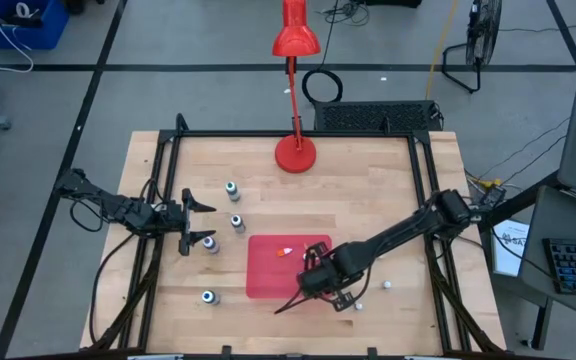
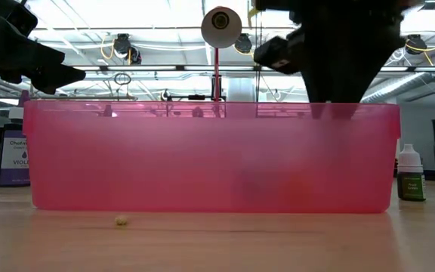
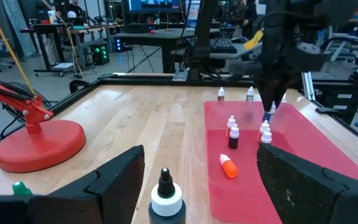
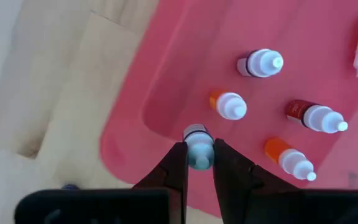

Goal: Pick & Place food coloring
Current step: Put the small blue food coloring bottle into the pink container, then put the small yellow food coloring bottle into the pink container

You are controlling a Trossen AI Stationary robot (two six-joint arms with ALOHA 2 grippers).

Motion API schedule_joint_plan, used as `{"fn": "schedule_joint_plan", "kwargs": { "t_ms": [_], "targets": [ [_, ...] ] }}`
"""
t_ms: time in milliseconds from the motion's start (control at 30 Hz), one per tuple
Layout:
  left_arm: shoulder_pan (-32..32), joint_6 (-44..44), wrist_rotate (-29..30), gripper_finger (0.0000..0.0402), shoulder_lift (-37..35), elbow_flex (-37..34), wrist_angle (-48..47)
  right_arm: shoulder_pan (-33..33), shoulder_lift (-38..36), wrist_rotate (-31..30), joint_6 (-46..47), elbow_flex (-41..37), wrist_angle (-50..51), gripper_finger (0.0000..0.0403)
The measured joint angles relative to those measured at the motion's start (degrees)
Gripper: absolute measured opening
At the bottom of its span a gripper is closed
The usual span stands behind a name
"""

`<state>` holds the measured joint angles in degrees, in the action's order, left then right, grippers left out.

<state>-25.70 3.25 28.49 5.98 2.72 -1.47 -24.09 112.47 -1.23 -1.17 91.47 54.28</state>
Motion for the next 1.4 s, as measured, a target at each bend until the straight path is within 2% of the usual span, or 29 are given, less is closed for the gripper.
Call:
{"fn": "schedule_joint_plan", "kwargs": {
  "t_ms": [500,767,1067,1233,1400],
  "targets": [
    [-0.02,0.0,0.0,0.0305,-0.01,0.02,0.02,1.98,-0.05,0.02,-1.25,-7.61,-8.67,0.0042],
    [-0.01,0.0,0.0,0.0305,0.01,0.02,0.04,1.94,-0.37,0.04,0.86,-8.31,-9.18,0.0092],
    [-0.02,-0.01,0.0,0.0305,-0.01,0.01,0.02,1.43,-4.39,-0.02,0.92,-8.34,-9.79,0.0104],
    [0.01,-0.02,0.0,0.0305,0.01,0.02,0.02,1.43,-8.9,-0.72,0.92,-8.34,-4.2,0.0102],
    [-0.02,-0.02,0.0,0.0305,0.01,0.01,0.02,1.43,-13.37,-9.26,2.97,-12.35,3.78,0.0103]
  ]
}}
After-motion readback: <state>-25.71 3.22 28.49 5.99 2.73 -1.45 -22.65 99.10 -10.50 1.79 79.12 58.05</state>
